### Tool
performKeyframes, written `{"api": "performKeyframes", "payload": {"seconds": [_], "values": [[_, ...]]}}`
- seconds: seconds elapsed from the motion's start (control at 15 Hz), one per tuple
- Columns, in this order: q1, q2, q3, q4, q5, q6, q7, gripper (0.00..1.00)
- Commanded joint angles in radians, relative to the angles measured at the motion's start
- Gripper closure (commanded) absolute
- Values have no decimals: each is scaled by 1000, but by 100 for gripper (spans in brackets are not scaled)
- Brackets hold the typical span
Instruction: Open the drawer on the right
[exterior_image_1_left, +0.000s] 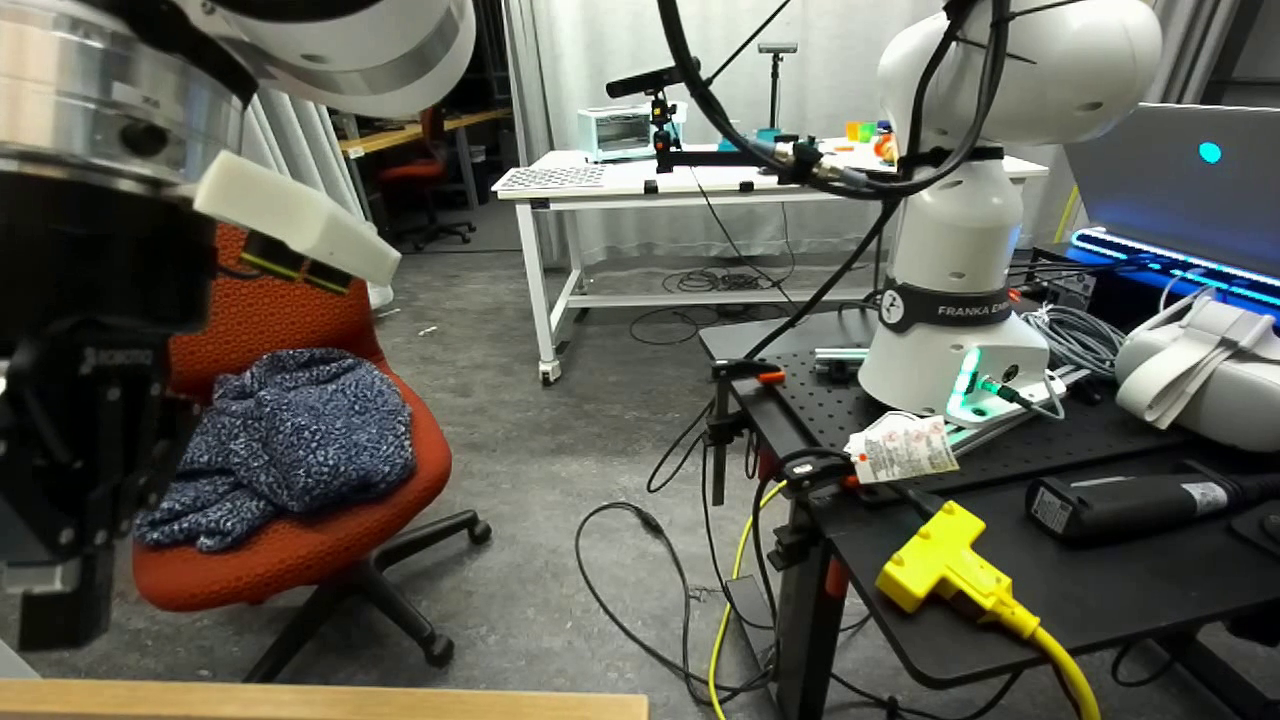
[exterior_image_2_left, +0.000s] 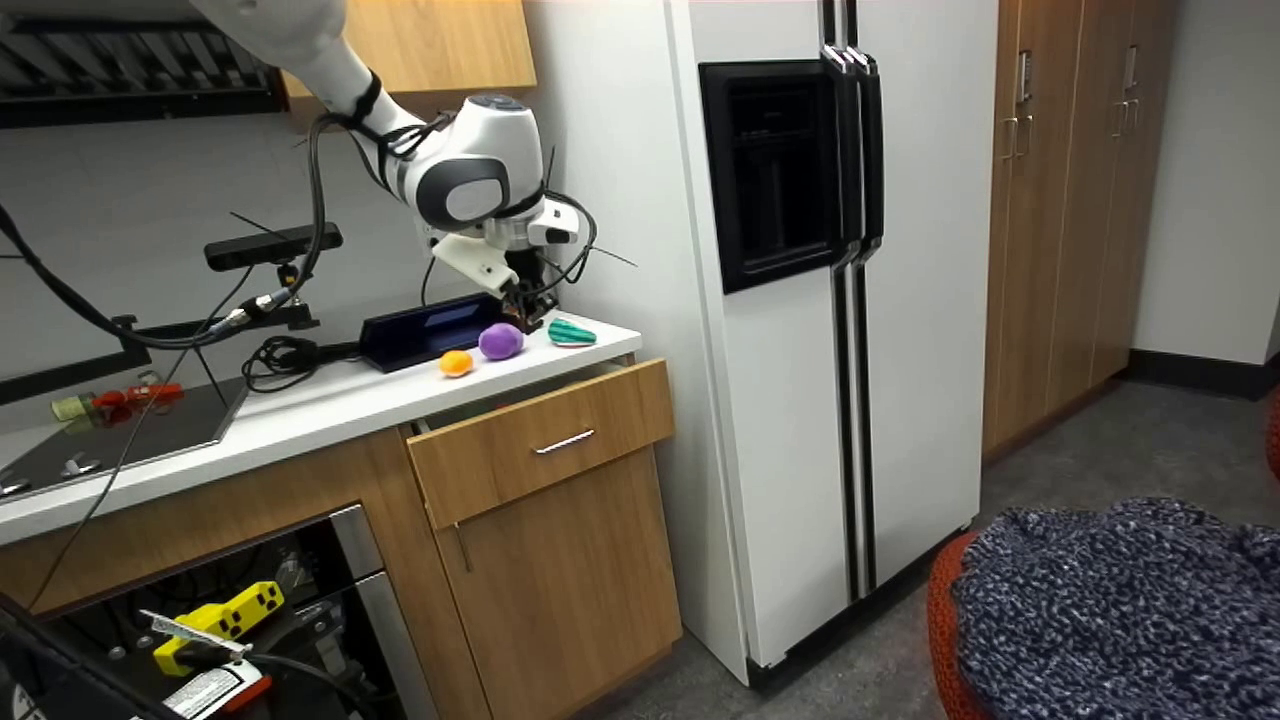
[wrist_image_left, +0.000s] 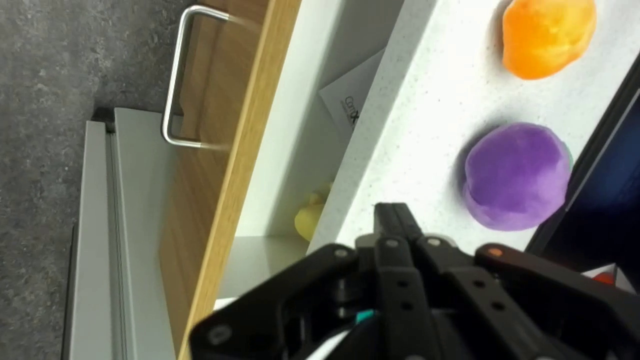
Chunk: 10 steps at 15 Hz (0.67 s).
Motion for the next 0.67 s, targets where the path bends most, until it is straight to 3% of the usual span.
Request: {"api": "performKeyframes", "payload": {"seconds": [0.0, 0.6], "values": [[48, 63, -37, 50, -53, -48, 1, 100], [92, 184, -81, 117, -177, -100, 19, 100]]}}
